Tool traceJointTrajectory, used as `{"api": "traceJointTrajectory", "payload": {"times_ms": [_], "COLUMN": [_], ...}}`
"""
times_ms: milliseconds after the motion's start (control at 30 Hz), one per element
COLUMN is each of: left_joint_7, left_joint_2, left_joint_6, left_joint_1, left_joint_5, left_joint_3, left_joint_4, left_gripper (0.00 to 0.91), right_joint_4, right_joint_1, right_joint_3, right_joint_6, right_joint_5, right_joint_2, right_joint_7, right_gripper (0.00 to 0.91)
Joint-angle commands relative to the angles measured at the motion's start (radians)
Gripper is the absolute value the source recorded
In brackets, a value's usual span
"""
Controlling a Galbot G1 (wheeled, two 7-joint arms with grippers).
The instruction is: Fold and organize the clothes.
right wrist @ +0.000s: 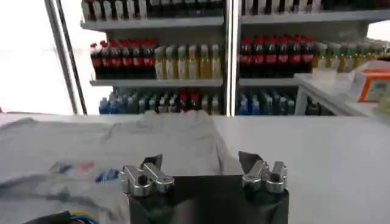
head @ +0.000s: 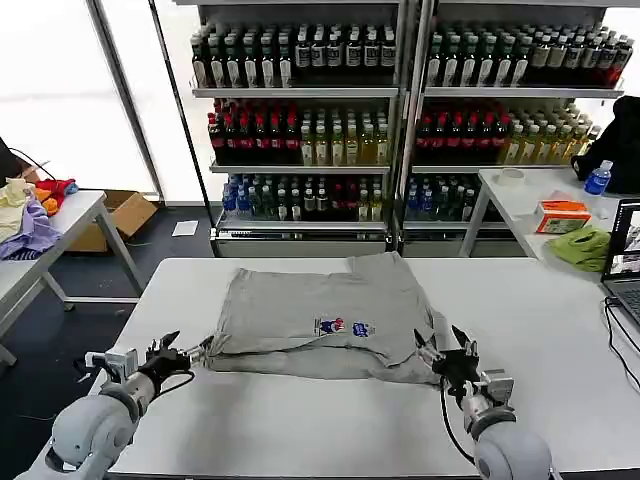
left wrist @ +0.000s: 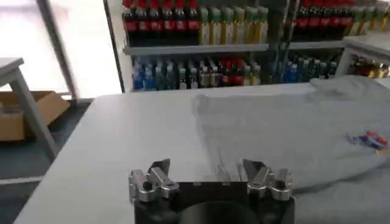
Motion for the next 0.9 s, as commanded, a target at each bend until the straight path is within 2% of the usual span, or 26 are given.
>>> {"api": "traceJointTrajectory", "payload": {"times_ms": [33,100,133,167,200,233,267,300,367,433,500,900], "left_joint_7": [0.008,0.012,0.014,0.016,0.017,0.018,0.016,0.021,0.024,0.026,0.023,0.015], "left_joint_2": [-0.055,-0.056,-0.057,-0.056,-0.057,-0.058,-0.058,-0.06,-0.06,-0.063,-0.069,-0.094], "left_joint_6": [0.0,0.0,0.0,0.0,0.0,0.0,0.0,0.0,-0.001,-0.002,-0.005,-0.043], "left_joint_1": [0.094,0.086,0.082,0.08,0.076,0.073,0.07,0.066,0.064,0.063,0.059,0.036], "left_joint_5": [0.047,0.045,0.044,0.042,0.041,0.038,0.037,0.038,0.035,0.031,0.022,0.018], "left_joint_3": [-0.001,0.005,0.006,0.007,0.008,0.009,0.01,0.011,0.013,0.015,0.019,0.042], "left_joint_4": [-0.003,0.005,0.011,0.013,0.016,0.02,0.026,0.033,0.042,0.045,0.045,0.051], "left_gripper": [0.907,0.907,0.907,0.907,0.907,0.907,0.836,0.655,0.433,0.05,0.01,0.02], "right_joint_4": [0.057,0.039,0.035,0.027,0.02,0.01,0.003,-0.002,-0.02,-0.031,-0.036,-0.033], "right_joint_1": [-0.123,-0.111,-0.108,-0.101,-0.096,-0.091,-0.088,-0.086,-0.079,-0.076,-0.079,-0.091], "right_joint_3": [0.004,-0.003,-0.004,-0.012,-0.018,-0.022,-0.026,-0.029,-0.034,-0.033,-0.032,-0.018], "right_joint_6": [-0.041,-0.04,-0.039,-0.04,-0.041,-0.043,-0.043,-0.043,-0.044,-0.044,-0.041,-0.024], "right_joint_5": [-0.045,-0.045,-0.046,-0.045,-0.044,-0.044,-0.045,-0.046,-0.045,-0.045,-0.047,-0.046], "right_joint_2": [0.032,0.036,0.038,0.04,0.043,0.047,0.05,0.052,0.064,0.066,0.064,0.054], "right_joint_7": [0.052,0.057,0.057,0.057,0.058,0.059,0.062,0.062,0.061,0.06,0.054,0.036], "right_gripper": [0.907,0.907,0.836,0.171,0.0,0.0,0.0,0.0,0.0,0.0,0.0,0.0]}}
